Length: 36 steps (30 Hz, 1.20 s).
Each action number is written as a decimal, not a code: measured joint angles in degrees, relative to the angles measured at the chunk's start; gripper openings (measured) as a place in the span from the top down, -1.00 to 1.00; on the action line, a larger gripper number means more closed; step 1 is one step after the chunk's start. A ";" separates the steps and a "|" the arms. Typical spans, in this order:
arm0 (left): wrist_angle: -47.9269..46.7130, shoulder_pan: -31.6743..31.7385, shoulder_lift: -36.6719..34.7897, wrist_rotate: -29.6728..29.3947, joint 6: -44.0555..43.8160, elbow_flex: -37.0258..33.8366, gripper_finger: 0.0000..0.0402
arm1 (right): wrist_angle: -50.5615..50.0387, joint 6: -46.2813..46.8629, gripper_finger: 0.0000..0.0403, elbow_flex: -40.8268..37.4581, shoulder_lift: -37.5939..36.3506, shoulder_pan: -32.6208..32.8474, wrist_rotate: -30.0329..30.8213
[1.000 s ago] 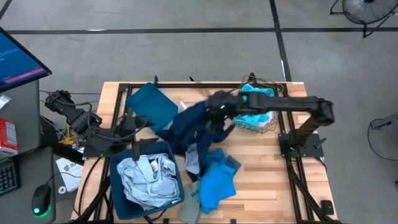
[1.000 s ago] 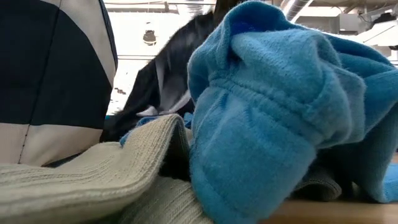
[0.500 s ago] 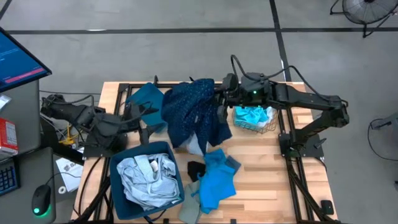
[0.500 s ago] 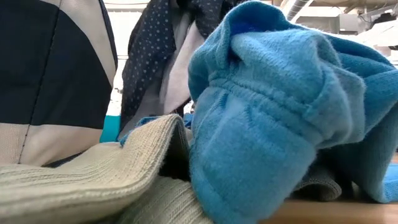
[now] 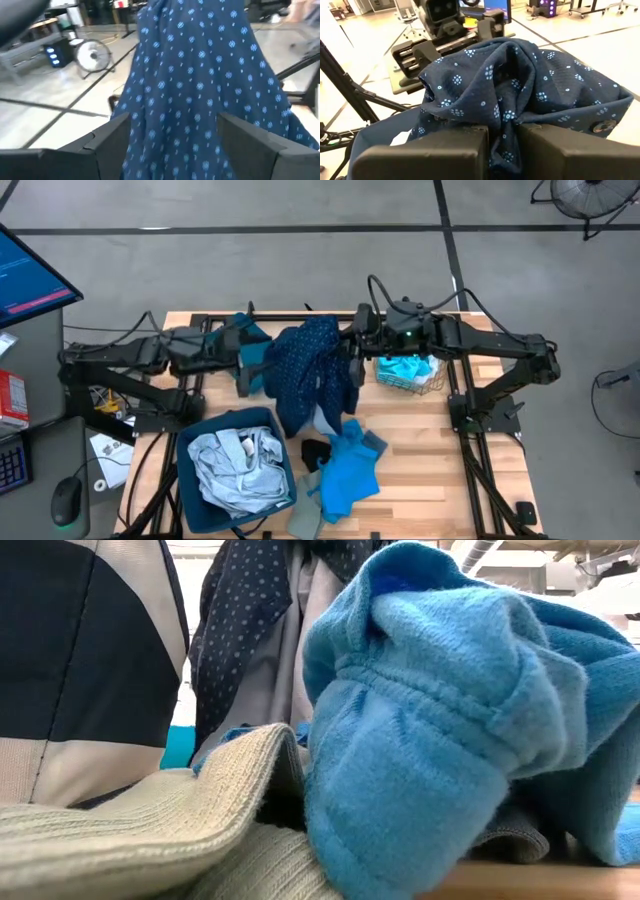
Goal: Pick & Place Cloths
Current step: Put the blue patterned shirt into the blue basket
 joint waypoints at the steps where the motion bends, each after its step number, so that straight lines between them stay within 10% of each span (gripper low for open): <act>1: 1.04 1.16 0.64 2.02 0.06 0.00 -0.41 | 0.15 0.00 0.88 0.00 0.00 0.08 -0.02; 7: 6.60 4.69 7.82 14.67 4.00 -0.02 -0.49 | 1.26 0.00 0.88 -0.06 1.34 1.03 -0.75; 26: 33.14 4.73 22.21 28.80 3.48 -0.15 -0.78 | 5.51 0.54 0.88 0.13 6.03 3.67 -9.21; 36: 34.77 4.62 21.01 32.54 1.07 -0.24 -0.16 | 6.62 0.26 0.87 0.22 6.05 3.19 -10.81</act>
